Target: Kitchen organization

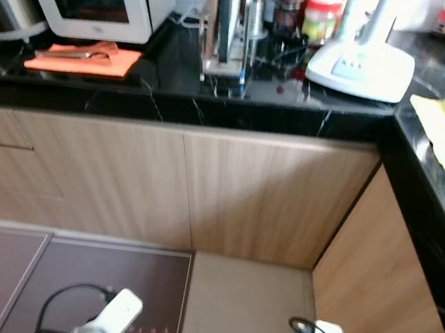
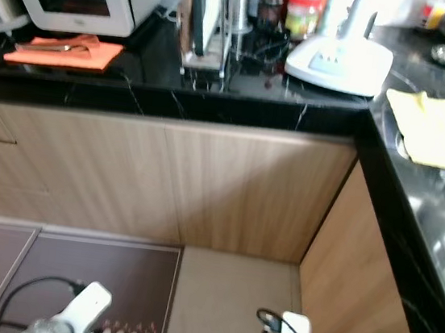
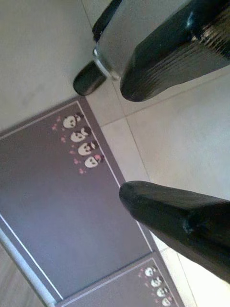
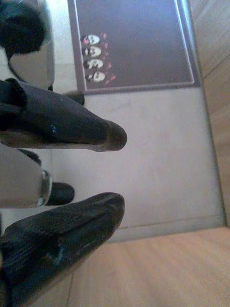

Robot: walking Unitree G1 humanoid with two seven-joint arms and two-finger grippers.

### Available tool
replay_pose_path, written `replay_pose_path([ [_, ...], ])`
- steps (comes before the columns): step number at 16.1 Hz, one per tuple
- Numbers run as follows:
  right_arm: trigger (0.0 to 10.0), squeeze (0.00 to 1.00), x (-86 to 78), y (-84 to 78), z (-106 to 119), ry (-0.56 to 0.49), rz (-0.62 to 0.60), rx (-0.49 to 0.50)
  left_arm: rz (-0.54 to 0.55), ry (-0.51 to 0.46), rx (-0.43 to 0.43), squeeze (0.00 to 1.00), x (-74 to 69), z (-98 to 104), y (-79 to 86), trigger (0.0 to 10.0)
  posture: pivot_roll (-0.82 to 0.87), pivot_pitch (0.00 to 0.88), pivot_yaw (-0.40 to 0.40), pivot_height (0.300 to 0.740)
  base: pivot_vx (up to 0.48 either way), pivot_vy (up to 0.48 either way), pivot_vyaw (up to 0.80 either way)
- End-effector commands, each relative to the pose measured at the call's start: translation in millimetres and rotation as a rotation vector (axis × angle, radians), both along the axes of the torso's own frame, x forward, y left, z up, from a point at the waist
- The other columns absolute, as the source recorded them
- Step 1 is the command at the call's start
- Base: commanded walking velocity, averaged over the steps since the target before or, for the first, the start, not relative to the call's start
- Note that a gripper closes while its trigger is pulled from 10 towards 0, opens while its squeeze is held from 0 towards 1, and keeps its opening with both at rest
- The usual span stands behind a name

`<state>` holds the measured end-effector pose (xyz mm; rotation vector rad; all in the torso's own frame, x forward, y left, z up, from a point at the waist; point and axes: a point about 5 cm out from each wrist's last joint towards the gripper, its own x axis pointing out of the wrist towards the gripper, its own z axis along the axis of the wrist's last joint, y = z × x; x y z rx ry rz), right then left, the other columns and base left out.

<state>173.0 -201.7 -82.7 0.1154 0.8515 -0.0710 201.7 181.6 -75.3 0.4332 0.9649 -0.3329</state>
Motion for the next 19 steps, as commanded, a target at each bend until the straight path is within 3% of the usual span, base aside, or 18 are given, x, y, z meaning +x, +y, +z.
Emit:
replay_pose_path([
  [1, 10.0, 0.00, 0.8, 5.9, -0.6, 0.000, 0.005, 0.012, 0.025, 0.003, 0.014, 0.00, 1.6, 1.7, 8.6, 10.0, -0.13, 0.000, 0.085, 0.740, 0.000, 0.259, 0.00],
  [19, 10.0, 0.00, 0.4, 9.0, -0.8, -0.010, 0.020, 0.014, 0.024, 0.003, 0.015, 0.00, 1.1, 1.5, 9.1, 10.0, -0.12, 0.000, 0.086, 0.740, 0.000, 0.256, 0.00],
])
